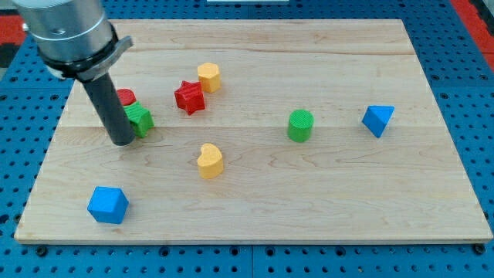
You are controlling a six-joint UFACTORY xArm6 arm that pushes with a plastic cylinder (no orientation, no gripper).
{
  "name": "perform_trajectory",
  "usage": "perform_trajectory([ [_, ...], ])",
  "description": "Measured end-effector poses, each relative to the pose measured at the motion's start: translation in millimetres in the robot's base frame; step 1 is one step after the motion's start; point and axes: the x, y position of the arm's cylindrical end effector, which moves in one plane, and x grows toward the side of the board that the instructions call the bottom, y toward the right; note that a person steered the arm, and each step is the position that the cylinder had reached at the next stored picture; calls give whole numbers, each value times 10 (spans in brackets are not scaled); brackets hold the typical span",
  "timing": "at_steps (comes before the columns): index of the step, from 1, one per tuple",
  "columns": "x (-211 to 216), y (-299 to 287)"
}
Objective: Separate the green star from the red circle
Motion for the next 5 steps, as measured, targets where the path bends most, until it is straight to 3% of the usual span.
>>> perform_trajectory([
  [2, -181, -728],
  [3, -428, -478],
  [4, -411, 18],
  [5, -374, 89],
])
